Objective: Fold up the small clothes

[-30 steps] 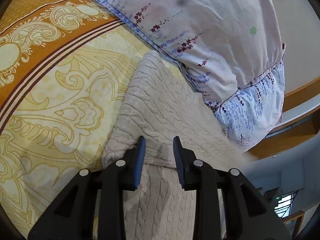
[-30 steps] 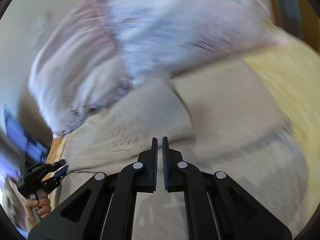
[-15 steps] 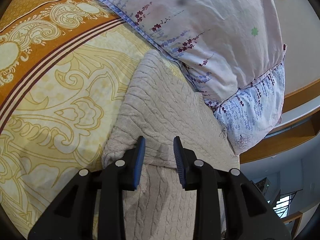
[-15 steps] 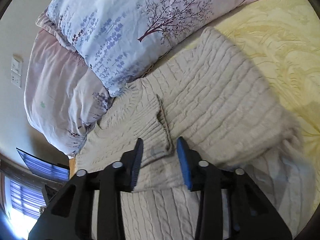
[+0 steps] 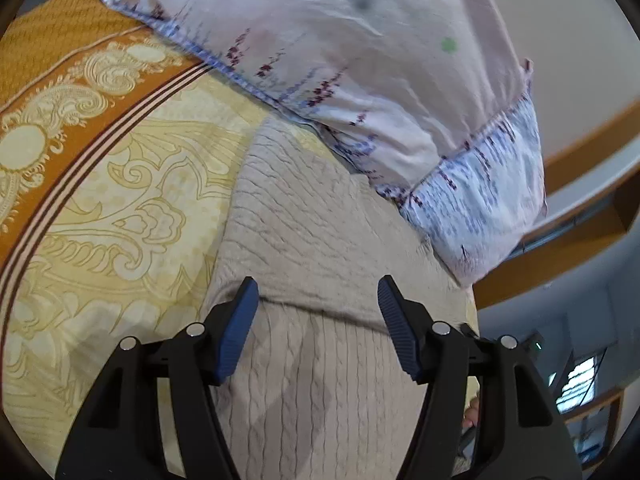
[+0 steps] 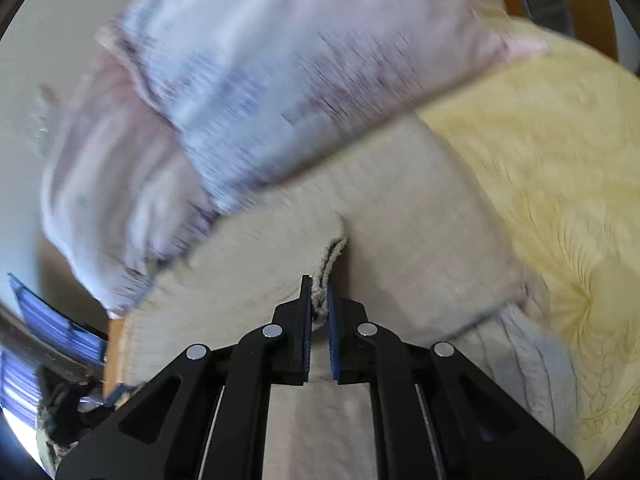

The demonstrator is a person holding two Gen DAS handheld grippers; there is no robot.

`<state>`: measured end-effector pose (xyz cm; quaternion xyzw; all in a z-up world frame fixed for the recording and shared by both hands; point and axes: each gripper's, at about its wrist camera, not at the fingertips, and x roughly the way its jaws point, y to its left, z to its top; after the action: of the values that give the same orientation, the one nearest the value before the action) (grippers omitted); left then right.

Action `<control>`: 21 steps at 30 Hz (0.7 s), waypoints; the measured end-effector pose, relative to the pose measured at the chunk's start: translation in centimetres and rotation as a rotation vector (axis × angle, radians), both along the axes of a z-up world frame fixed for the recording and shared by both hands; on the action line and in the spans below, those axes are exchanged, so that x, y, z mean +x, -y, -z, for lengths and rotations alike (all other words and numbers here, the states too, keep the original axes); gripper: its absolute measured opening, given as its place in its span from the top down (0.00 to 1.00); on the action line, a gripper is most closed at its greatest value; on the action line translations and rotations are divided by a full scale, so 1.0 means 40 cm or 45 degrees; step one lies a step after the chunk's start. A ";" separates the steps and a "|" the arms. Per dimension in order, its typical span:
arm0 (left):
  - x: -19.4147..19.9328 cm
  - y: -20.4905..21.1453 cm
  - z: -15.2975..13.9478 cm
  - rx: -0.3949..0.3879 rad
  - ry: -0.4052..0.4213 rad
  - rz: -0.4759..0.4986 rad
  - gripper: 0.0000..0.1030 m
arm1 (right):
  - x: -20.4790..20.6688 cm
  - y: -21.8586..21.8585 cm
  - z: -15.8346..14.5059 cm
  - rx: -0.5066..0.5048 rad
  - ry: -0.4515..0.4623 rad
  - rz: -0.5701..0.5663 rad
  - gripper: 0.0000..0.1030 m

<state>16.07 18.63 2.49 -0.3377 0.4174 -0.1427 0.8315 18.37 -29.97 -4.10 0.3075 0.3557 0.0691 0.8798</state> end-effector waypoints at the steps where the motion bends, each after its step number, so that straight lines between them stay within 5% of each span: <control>1: -0.007 0.002 -0.004 0.007 0.007 0.006 0.40 | 0.009 -0.002 0.019 0.002 -0.053 -0.011 0.93; 3: -0.039 0.004 -0.015 0.034 0.027 0.041 0.40 | -0.008 0.004 0.014 0.004 -0.030 -0.014 0.89; 7: -0.116 -0.013 -0.023 0.110 0.055 0.084 0.39 | -0.089 0.042 -0.015 -0.016 0.042 -0.037 0.55; 11: -0.198 -0.035 0.000 0.168 0.041 0.093 0.39 | -0.183 0.114 -0.010 -0.033 0.062 -0.014 0.54; 21: -0.315 -0.007 0.050 0.121 0.030 0.196 0.41 | -0.338 0.178 0.070 -0.026 -0.037 -0.146 0.55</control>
<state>3.48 18.93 0.49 -0.2631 0.4385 -0.1902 0.8381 4.85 -37.11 -6.91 0.2786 0.3861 0.1112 0.8723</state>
